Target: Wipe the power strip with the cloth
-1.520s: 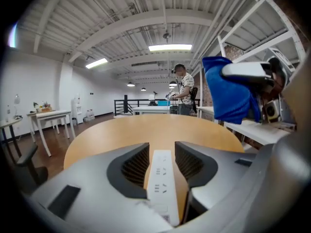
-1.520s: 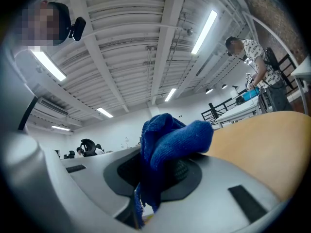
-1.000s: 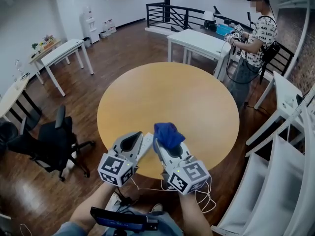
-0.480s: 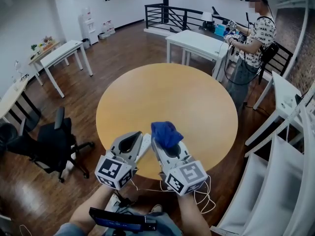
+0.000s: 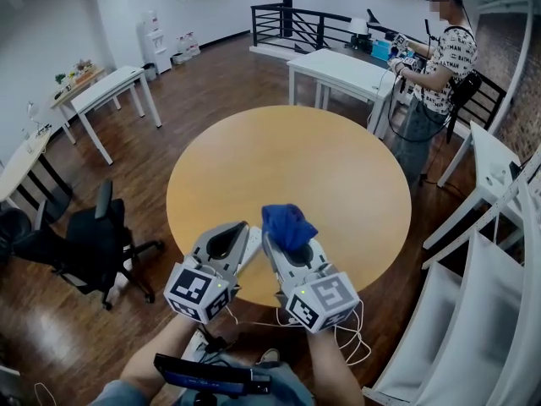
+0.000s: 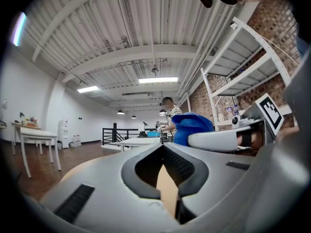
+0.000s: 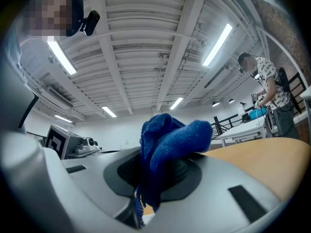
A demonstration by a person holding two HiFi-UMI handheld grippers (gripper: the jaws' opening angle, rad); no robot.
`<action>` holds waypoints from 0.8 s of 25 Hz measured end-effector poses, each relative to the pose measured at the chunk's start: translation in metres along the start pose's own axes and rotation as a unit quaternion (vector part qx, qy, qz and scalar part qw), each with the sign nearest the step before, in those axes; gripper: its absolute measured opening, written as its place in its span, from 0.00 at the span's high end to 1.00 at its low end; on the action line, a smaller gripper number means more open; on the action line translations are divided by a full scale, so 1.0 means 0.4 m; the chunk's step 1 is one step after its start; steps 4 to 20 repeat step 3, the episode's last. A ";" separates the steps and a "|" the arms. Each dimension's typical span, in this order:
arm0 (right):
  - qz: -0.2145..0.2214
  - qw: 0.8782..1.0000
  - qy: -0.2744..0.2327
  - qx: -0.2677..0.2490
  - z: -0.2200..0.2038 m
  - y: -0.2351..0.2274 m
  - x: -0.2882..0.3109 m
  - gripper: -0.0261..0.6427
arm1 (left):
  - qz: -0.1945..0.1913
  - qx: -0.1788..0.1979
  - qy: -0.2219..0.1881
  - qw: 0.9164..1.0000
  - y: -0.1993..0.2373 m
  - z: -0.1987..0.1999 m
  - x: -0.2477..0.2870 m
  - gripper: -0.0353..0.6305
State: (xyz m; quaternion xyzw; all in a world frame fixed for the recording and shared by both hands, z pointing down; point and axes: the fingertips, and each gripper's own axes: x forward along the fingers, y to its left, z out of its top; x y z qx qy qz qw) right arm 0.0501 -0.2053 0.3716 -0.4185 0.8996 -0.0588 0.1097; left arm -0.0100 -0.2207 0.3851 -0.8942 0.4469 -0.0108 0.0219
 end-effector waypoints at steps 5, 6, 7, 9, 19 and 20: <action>-0.003 1.000 -0.005 -0.004 0.010 -0.011 -0.001 0.87 | -0.006 0.005 -0.011 1.000 0.002 -0.012 0.010 0.94; -0.003 1.000 -0.005 -0.004 0.010 -0.011 -0.001 0.87 | -0.006 0.005 -0.011 1.000 0.002 -0.012 0.010 0.94; -0.003 1.000 -0.005 -0.004 0.010 -0.011 -0.001 0.87 | -0.006 0.005 -0.011 1.000 0.002 -0.012 0.010 0.94; -0.003 1.000 -0.005 -0.004 0.010 -0.011 -0.001 0.87 | -0.006 0.005 -0.011 1.000 0.002 -0.012 0.010 0.94; -0.003 1.000 -0.005 -0.004 0.010 -0.011 -0.001 0.87 | -0.006 0.005 -0.011 1.000 0.002 -0.012 0.010 0.94; -0.003 1.000 -0.005 -0.004 0.010 -0.011 -0.001 0.87 | -0.006 0.005 -0.011 1.000 0.002 -0.012 0.010 0.94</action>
